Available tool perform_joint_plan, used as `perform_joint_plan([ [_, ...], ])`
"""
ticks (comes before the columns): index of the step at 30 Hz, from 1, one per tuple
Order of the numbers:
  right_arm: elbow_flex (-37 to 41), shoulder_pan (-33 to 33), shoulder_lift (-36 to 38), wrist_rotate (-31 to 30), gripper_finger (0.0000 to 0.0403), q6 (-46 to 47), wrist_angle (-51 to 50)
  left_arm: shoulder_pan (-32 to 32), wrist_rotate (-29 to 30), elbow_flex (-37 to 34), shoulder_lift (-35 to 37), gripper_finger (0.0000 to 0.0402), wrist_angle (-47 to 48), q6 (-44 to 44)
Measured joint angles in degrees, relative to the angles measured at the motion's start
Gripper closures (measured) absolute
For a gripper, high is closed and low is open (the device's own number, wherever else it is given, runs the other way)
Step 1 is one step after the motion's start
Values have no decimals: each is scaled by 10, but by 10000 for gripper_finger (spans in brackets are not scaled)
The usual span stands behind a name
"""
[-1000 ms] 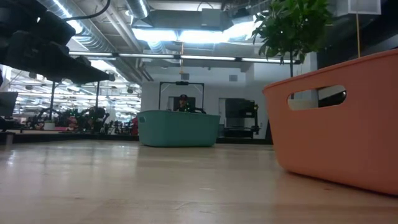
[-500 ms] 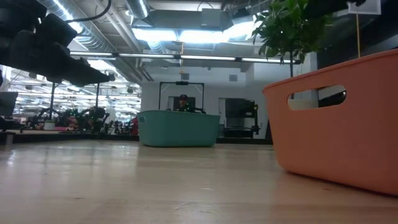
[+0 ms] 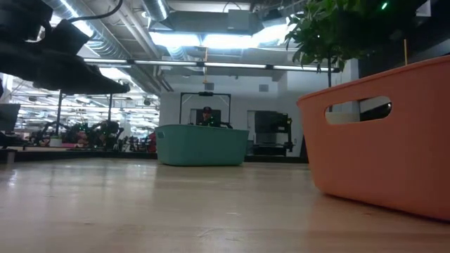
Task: Pick and place medicine bottles into bin by pill shape (circle, oval)
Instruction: Return to Home Position
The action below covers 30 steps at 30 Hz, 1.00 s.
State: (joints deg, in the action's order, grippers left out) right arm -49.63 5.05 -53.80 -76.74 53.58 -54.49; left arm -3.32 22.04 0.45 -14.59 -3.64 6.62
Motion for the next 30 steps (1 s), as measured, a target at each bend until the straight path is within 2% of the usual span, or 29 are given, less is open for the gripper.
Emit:
perform_joint_plan([
  [3, 31, -61, -1, 41, 264, -77, 95, 0, 21, 0, 0, 200, -1, 4],
  [6, 60, -129, 0, 126, 264, -211, 235, 0, 25, 0, 0, 200, -1, 14],
  [8, 81, -180, -1, 232, 264, -319, 344, 0, 25, 0, 0, 200, -1, 15],
  [12, 123, -264, -1, 501, 264, -498, 545, 0, 25, 0, 0, 200, -1, 15],
  [15, 139, -313, 2, 668, 264, -543, 599, 0, 26, 0, 0, 200, -1, 15],
  [17, 151, -343, 5, 743, 264, -541, 590, 0, 26, 0, 0, 200, -1, 15],
  [20, 178, -373, 18, 801, 264, -510, 590, 0, 26, 0, 0, 200, -1, 12],
  [25, 218, -382, 85, 808, 264, -508, 595, 0, 26, 0, 0, 200, -1, -8],
  [30, 257, -382, 169, 810, 264, -512, 592, 0, 26, 0, 0, 200, -1, -77],
])
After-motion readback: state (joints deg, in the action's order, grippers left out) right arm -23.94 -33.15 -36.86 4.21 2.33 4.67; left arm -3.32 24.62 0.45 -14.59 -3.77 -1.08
